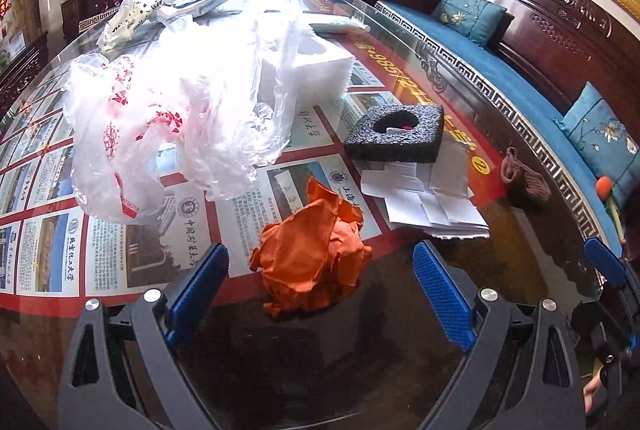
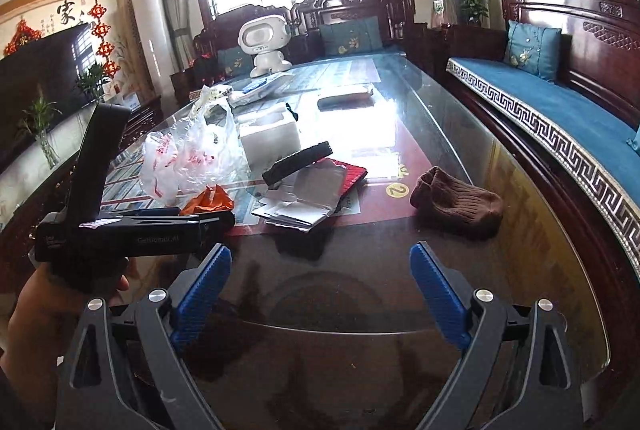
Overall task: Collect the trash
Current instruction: 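Grasp the orange wrapper with the left gripper while the right grasps the brown sock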
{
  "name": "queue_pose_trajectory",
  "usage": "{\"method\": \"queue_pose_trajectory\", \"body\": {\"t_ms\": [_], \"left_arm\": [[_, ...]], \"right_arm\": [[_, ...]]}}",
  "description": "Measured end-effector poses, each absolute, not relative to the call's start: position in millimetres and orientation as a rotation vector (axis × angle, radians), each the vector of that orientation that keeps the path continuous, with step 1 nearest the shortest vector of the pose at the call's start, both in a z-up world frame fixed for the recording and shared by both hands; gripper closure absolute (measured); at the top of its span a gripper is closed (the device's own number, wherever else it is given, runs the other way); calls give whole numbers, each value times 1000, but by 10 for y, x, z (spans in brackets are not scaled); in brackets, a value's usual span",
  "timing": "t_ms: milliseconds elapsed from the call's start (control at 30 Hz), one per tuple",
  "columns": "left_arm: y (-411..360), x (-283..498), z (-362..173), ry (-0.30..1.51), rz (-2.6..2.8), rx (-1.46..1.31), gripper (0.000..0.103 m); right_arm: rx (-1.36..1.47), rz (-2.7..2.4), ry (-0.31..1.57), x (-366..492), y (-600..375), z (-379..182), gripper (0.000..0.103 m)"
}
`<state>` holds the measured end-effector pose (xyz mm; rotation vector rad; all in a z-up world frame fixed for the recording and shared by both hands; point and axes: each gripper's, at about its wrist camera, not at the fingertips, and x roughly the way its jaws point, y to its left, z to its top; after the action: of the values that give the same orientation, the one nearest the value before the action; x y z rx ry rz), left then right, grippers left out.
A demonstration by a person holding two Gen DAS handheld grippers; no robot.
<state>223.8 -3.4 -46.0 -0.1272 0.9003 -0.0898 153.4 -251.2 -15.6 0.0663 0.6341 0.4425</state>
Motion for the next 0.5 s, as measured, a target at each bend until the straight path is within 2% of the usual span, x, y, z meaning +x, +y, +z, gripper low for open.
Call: {"method": "queue_pose_trajectory", "body": {"t_ms": [100,167,200,233,500], "left_arm": [[-33,2286,-476,908,-83,-141,13],[-52,2321,-502,920,-85,-145,33],[-73,2313,-498,909,-68,-125,38],[-89,2305,-497,909,-70,-121,50],[-158,2193,-452,903,-92,-141,53]], "right_arm": [[50,436,655,1654,-2599,-153,15],[40,439,668,1729,-2666,-158,15],[39,445,674,1764,-2698,-164,15],[41,450,680,1802,-2726,-166,15],[-1,391,713,2107,-2919,-194,16]]}}
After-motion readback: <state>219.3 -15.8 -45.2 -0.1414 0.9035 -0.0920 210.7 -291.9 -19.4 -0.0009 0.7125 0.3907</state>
